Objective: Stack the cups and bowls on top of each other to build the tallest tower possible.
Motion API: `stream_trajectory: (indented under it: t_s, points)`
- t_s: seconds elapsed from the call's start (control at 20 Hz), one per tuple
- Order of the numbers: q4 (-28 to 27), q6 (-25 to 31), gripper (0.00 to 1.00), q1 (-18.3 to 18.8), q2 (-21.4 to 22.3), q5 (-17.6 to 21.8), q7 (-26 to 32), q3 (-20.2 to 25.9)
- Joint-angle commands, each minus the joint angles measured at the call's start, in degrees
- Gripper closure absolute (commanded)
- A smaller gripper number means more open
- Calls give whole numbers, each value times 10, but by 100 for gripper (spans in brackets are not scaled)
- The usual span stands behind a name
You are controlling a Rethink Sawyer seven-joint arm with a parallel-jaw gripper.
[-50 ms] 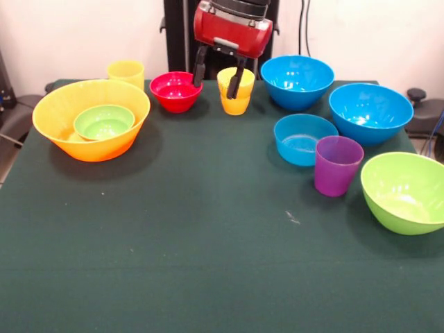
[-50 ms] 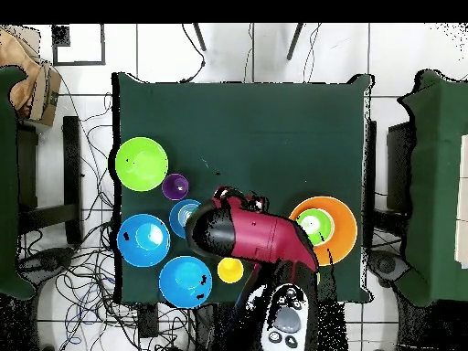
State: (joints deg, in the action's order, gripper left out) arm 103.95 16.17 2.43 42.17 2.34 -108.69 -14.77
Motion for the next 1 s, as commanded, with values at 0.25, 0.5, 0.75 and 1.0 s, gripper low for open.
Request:
stream_trajectory:
  t_s: [0.25,0.5,0.75,1.0]
  points:
    - [-31,62,0,-39,-55,-39,-114,7]
    - [-47,67,0,-73,-72,-60,-134,-9]
    - [-58,73,0,-100,-85,-80,-139,-24]
    - [-65,75,0,-114,-94,-90,-141,-32]
